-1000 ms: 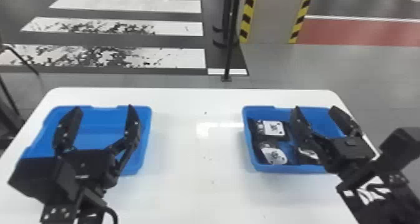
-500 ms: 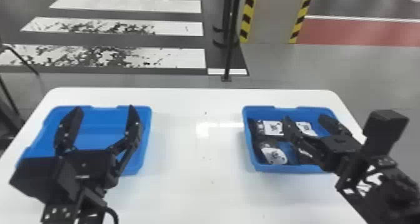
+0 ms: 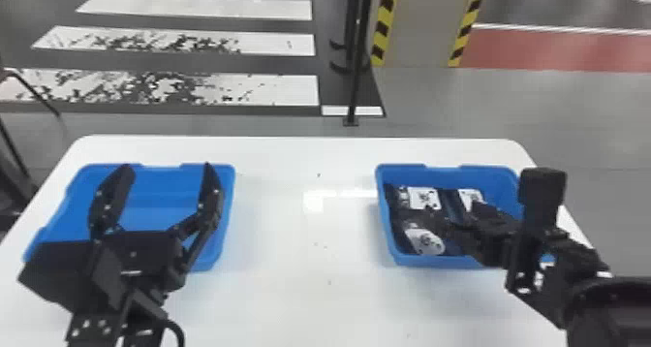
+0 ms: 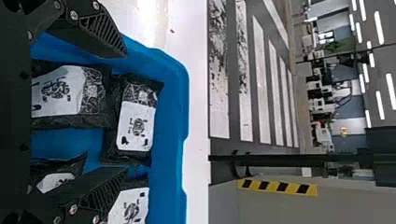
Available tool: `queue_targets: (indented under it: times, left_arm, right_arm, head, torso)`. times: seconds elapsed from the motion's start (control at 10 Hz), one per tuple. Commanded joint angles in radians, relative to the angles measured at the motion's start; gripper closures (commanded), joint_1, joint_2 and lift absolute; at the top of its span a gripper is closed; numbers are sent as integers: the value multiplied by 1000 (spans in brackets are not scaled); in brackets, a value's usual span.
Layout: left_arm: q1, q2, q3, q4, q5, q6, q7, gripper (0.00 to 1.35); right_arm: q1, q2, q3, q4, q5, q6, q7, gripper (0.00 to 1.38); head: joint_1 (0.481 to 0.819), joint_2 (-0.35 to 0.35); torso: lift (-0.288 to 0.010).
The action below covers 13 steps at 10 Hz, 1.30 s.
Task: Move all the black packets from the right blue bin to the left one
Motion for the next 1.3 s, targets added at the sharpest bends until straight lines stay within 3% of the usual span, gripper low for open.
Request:
queue_targets:
  times: [0.0,0.6,1.2]
  left_arm:
    - [-2,0,-2,0,-1,3,0,171]
    - [-9,5,-14,0,-7,8,-3,171]
    - [-9,8,-18,10,-13,5,-10,174]
  right_arm:
    - [-30,-10,15,29,11,83,-1,179]
    - [-121,-45,91,81,-104,318,-17,219]
    - [-249,-64,137,125,-120,517,-107,219]
  head:
    - [695,-79]
    - [695,-49]
    - [695,-47]
  torso:
    - [-140]
    - [-140]
    - [-140]
